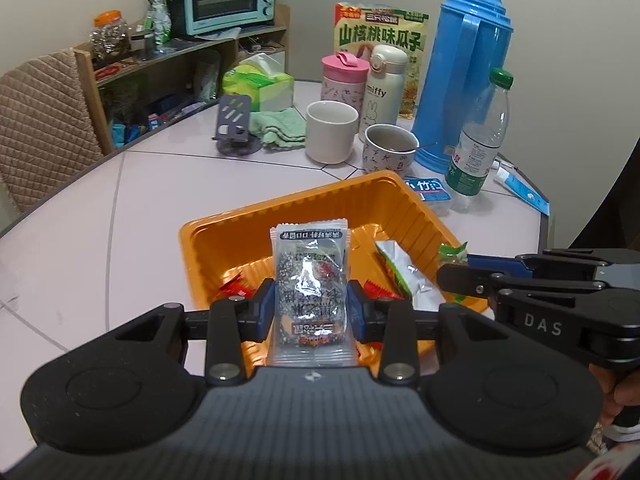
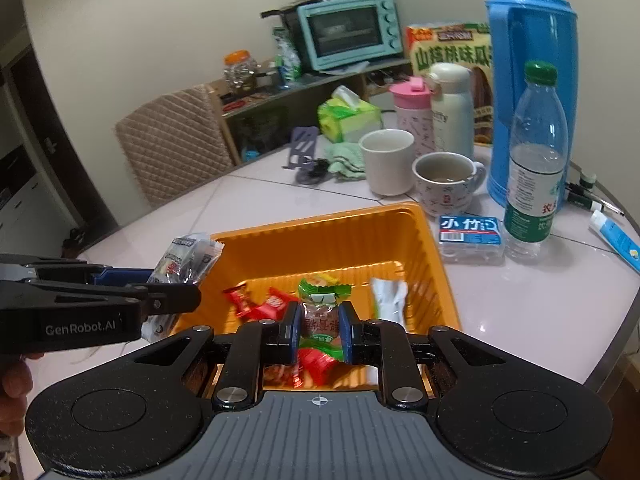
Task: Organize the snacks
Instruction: 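Carry the grey packet and green candy over the orange tray with both grippers, then open both grippers to drop the packet and green candy into the tray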
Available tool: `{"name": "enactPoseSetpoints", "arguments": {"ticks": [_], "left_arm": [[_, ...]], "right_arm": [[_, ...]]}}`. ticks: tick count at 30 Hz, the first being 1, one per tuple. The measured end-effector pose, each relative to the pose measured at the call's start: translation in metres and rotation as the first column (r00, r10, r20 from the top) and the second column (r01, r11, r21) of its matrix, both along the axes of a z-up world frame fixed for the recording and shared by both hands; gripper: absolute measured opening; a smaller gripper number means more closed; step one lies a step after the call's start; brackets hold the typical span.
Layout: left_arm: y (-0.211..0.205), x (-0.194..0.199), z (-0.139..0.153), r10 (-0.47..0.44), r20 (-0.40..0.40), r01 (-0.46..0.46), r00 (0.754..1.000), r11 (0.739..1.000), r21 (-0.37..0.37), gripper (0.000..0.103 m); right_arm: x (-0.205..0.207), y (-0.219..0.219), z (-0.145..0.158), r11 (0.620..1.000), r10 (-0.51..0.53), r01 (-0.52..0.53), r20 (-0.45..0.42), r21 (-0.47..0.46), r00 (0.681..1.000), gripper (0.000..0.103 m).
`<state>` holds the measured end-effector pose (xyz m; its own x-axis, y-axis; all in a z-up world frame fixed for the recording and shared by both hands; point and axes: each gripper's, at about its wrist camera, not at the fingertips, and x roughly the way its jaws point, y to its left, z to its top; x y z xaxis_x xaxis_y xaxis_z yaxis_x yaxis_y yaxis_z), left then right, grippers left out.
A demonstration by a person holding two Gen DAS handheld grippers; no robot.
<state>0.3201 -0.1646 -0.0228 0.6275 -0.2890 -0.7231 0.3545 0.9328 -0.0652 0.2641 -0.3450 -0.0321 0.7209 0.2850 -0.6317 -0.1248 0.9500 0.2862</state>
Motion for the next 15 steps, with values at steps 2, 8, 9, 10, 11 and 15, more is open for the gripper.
{"name": "enactPoseSetpoints", "arguments": {"ticks": [2,8,9,10,11,15], "left_arm": [[-0.008,0.011,-0.006,-0.003,-0.023,0.003,1.000,1.000,0.001,0.034],[-0.024,0.039,-0.022,-0.006,-0.056,0.005,0.998,1.000,-0.009,0.034],[-0.026,0.044,-0.025,-0.002,-0.064,0.002,0.998,1.000,-0.008,0.034],[-0.028,0.049,-0.028,0.001,-0.072,-0.001,0.997,1.000,-0.010,0.034],[-0.030,0.054,-0.030,0.003,-0.077,-0.004,0.997,1.000,-0.012,0.034],[-0.039,0.071,-0.042,0.013,-0.096,-0.013,0.995,1.000,0.002,0.034]], "right_arm": [[0.009,-0.005,-0.005,1.000,-0.024,0.024,-0.013,0.008,1.000,0.021],[0.035,-0.017,-0.019,0.996,-0.072,0.074,-0.050,0.041,0.996,0.021],[0.038,-0.019,-0.021,0.996,-0.079,0.082,-0.054,0.045,0.995,0.021],[0.042,-0.021,-0.023,0.995,-0.085,0.088,-0.058,0.047,0.995,0.021],[0.044,-0.022,-0.025,0.994,-0.092,0.095,-0.061,0.048,0.994,0.021],[0.054,-0.026,-0.030,0.991,-0.116,0.121,-0.078,0.050,0.990,0.020]]}}
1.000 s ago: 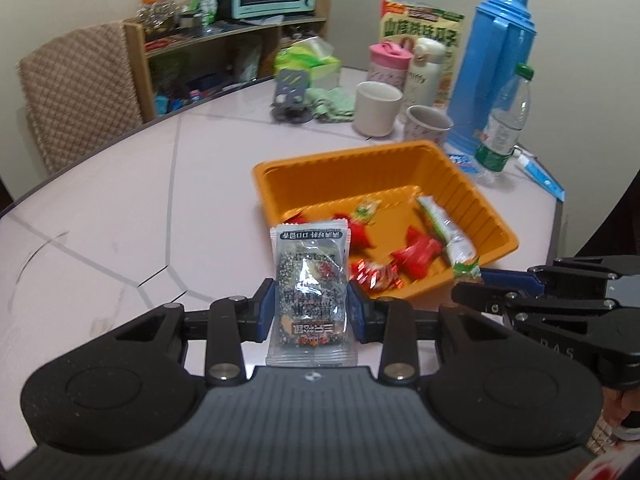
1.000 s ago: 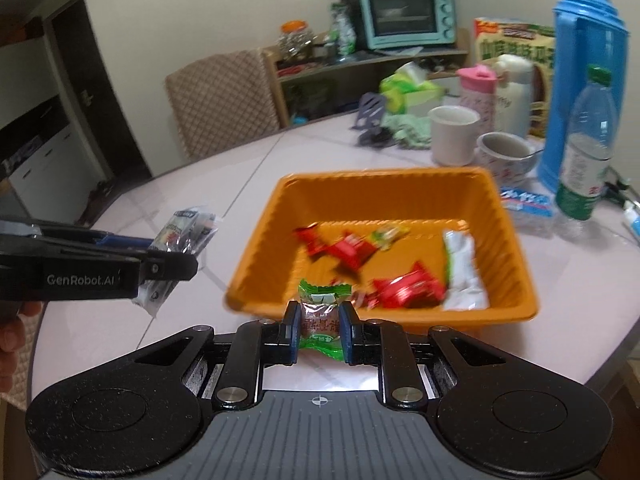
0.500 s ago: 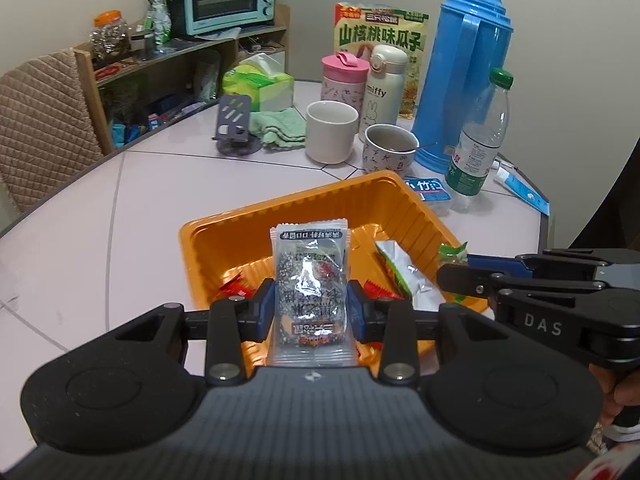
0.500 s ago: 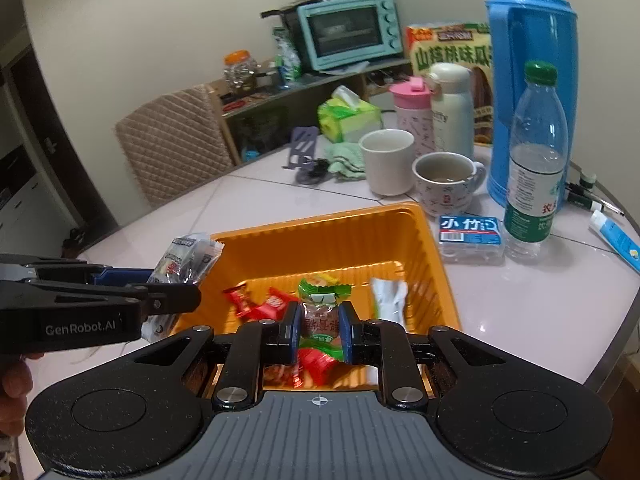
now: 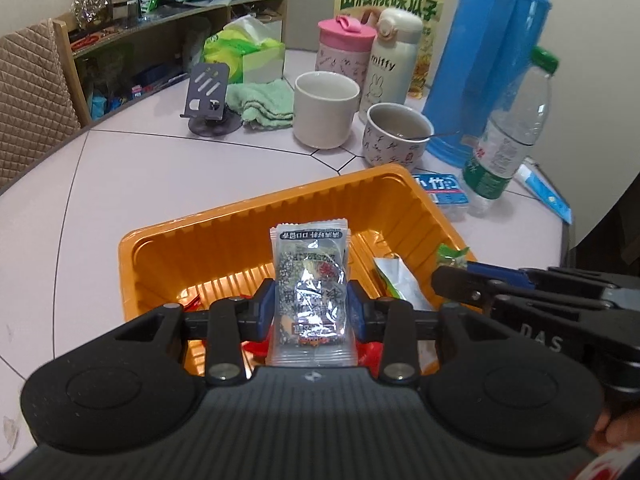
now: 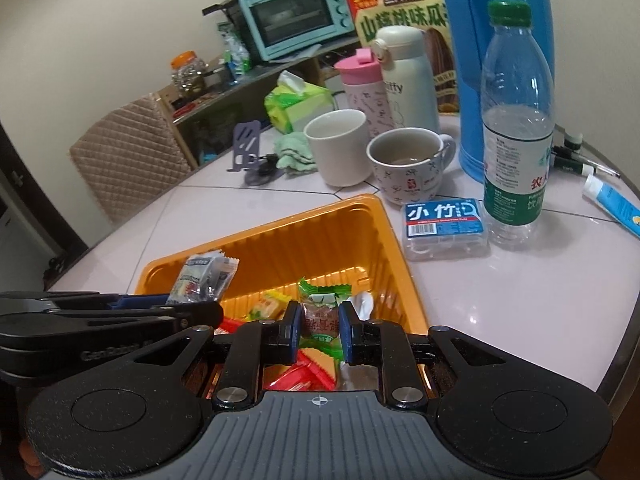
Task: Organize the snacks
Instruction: 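Open both grippers to drop the packet and green candy into the tray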
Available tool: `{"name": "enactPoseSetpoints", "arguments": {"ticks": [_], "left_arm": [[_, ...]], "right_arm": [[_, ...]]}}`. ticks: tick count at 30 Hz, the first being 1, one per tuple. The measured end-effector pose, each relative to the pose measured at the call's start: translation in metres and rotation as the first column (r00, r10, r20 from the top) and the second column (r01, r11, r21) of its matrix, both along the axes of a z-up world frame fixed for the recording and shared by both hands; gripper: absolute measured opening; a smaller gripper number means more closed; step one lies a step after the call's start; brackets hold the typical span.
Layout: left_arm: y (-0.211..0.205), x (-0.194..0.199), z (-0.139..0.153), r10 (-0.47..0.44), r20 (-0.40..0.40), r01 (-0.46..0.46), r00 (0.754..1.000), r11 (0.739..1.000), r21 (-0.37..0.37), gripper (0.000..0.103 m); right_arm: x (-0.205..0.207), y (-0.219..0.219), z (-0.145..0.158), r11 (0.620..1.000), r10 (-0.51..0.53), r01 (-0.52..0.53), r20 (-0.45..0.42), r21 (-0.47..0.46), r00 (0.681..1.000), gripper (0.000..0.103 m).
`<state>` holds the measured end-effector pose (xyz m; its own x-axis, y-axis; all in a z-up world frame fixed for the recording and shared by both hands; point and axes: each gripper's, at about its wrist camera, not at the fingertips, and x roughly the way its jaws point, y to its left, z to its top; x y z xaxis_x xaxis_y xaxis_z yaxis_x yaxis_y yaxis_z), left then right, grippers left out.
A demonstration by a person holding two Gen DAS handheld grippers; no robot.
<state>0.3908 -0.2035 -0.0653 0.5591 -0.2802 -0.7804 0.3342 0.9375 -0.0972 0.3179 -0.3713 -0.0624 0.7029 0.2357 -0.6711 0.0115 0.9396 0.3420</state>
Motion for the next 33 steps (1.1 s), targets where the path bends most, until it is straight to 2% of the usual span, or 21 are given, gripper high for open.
{"name": "enactPoseSetpoints", "arguments": {"ticks": [14,30,33], "left_arm": [[-0.017,0.027,-0.025,0.004,-0.057,-0.003,0.998,1.000,0.029,0.034],[0.017,0.025,-0.008,0.060,-0.033,-0.059,0.998,0.998,0.031,0.040],[0.021,0.021,-0.005,0.063,-0.022,-0.062,0.998,0.997,0.045,0.044]], "right_arm": [[0.017,-0.007,-0.011,1.000,-0.027,0.027,-0.026,-0.005,0.999,0.020],[0.026,0.002,-0.011,1.000,0.007,-0.007,-0.026,0.005,1.000,0.021],[0.028,0.005,-0.009,1.000,0.010,-0.010,-0.011,0.006,1.000,0.021]]}}
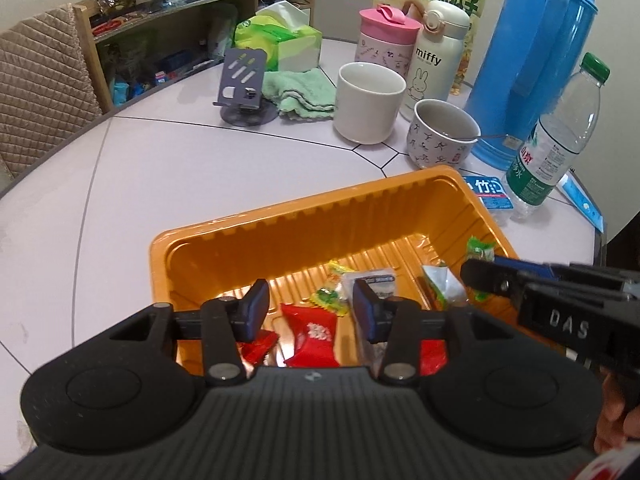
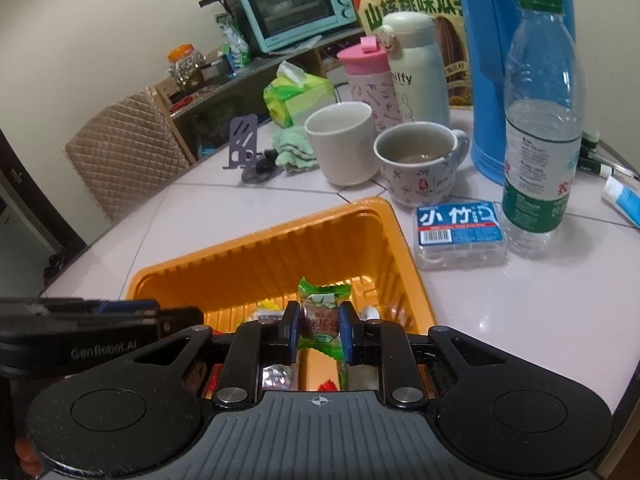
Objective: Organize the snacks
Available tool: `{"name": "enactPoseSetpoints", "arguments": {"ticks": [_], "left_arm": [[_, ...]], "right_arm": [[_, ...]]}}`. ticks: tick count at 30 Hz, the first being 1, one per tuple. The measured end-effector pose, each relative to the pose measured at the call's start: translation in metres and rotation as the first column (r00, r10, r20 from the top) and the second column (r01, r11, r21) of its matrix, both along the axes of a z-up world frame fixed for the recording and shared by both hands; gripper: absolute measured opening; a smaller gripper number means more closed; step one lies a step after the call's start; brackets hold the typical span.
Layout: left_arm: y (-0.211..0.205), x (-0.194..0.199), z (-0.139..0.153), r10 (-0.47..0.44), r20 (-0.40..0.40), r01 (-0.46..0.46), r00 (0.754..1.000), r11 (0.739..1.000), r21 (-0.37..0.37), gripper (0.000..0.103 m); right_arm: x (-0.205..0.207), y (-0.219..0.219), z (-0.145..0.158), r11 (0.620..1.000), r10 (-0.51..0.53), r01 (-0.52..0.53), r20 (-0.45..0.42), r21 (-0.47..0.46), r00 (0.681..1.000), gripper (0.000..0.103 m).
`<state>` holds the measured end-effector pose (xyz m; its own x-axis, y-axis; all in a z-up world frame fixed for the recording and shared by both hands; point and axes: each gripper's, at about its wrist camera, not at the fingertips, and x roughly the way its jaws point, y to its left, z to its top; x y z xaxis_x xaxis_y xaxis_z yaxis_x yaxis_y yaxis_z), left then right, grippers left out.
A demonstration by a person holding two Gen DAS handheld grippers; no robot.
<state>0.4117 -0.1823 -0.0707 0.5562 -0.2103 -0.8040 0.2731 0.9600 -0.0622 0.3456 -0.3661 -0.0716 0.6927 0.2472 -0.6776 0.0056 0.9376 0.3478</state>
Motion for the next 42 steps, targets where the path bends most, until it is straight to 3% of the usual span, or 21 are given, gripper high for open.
{"name": "enactPoseSetpoints", "arguments": {"ticks": [4,5,7,12,16,24,34,42], "left_arm": [[0.006,-0.006,0.004,0.009,0.008,-0.009,1.000,1.000,-0.003,0.051],[0.008,-0.008,0.006,0.010,0.010,-0.010,1.000,1.000,-0.005,0.051],[0.011,-0.012,0.009,0.015,0.016,-0.015,1.000,1.000,-0.007,0.052],[0.021,-0.026,0.019,0.033,0.033,-0.033,0.999,0.999,-0.016,0.058],[0.030,-0.042,0.030,0.057,0.052,-0.057,0.997,0.998,-0.010,0.062],[0.046,-0.097,0.055,0.094,0.078,-0.094,0.992,0.996,-0.015,0.070],[0.058,-0.185,0.081,0.183,0.093,-0.181,0.979,0.983,-0.031,0.072],[0.077,-0.250,0.080,0.276,0.042,-0.276,0.960,0.961,-0.026,0.075]], "right_arm": [[0.005,0.004,0.002,1.000,0.002,-0.002,0.004,0.004,1.000,0.025],[0.006,0.005,0.003,1.000,-0.001,0.001,0.003,0.002,1.000,0.030],[0.005,0.005,0.005,1.000,-0.008,0.008,0.018,0.001,1.000,0.055],[-0.003,0.003,0.012,1.000,-0.013,0.013,0.031,0.016,0.999,0.059],[-0.020,0.000,0.016,0.999,-0.027,0.027,0.018,0.031,0.999,0.080],[-0.068,-0.008,0.032,0.999,-0.016,0.016,0.011,0.047,1.000,0.086],[-0.135,0.002,0.058,0.995,0.099,-0.098,0.043,-0.009,0.994,0.088],[-0.180,0.025,0.065,0.978,0.206,-0.205,0.021,-0.035,0.978,0.088]]}}
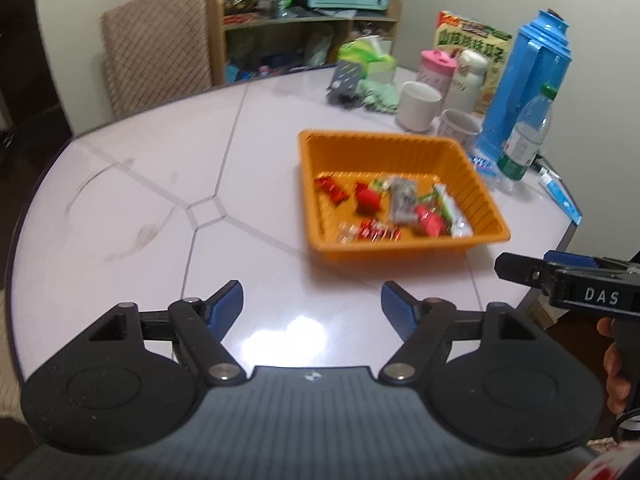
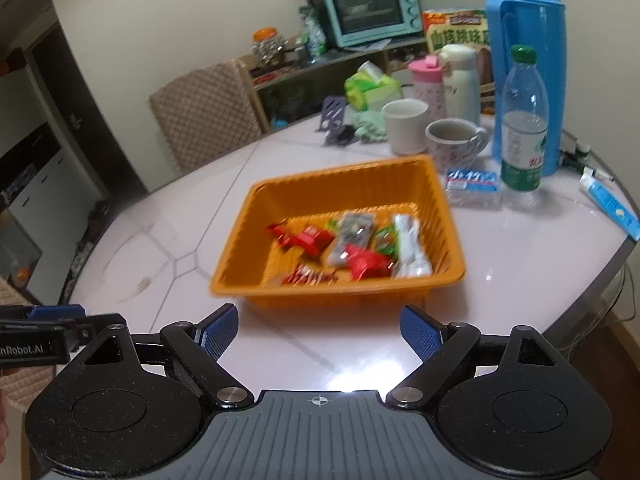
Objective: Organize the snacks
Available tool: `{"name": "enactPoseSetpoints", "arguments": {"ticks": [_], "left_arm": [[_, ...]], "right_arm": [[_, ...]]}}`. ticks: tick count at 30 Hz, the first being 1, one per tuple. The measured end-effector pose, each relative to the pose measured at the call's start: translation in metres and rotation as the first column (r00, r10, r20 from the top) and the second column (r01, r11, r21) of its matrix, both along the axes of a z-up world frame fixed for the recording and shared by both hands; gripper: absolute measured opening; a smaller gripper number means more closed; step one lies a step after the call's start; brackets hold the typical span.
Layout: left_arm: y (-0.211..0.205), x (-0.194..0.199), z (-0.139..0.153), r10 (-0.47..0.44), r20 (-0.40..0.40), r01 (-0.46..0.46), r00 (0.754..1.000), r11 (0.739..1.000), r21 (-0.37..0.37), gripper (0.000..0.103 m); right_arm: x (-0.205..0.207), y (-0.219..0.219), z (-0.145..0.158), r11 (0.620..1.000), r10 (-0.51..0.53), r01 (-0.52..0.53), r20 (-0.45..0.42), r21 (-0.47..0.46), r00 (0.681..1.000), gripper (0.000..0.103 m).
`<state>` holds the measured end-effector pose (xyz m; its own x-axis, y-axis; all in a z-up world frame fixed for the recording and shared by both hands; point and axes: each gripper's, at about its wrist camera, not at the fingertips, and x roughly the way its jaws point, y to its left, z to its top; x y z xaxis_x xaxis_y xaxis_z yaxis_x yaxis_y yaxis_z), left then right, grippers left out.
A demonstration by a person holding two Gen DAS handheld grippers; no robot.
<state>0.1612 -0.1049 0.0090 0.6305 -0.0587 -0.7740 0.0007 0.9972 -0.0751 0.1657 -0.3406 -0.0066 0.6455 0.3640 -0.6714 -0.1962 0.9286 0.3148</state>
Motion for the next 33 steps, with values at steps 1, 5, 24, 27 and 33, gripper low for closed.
{"name": "enactPoseSetpoints", "arguments": {"ticks": [1,5,24,27,33], "left_arm": [[0.003,-0.007,-0.001,0.009,-0.004,-0.009,1.000,1.000,0.005,0.076],[0.017,-0.031,-0.003,0.048,-0.024,-0.048,0.999,0.999,0.013,0.076],[0.096,-0.096,-0.003,0.082,-0.066,-0.082,0.995,0.997,-0.008,0.076],[0.106,-0.103,-0.003,0.072,-0.072,-0.072,0.995,0.997,-0.011,0.077],[0.120,-0.113,-0.006,0.051,-0.083,-0.053,0.995,0.998,-0.020,0.077]], "right_arm": [[-0.004,0.003,0.000,1.000,0.007,-0.007,-0.005,0.006,1.000,0.088],[-0.019,0.017,0.001,0.999,0.046,-0.046,-0.026,0.020,0.999,0.088],[-0.073,0.117,-0.008,0.988,0.150,-0.153,-0.095,-0.030,0.984,0.088],[-0.082,0.131,-0.008,0.987,0.153,-0.157,-0.097,-0.036,0.983,0.088],[-0.093,0.151,-0.010,0.987,0.151,-0.157,-0.108,-0.048,0.983,0.088]]}}
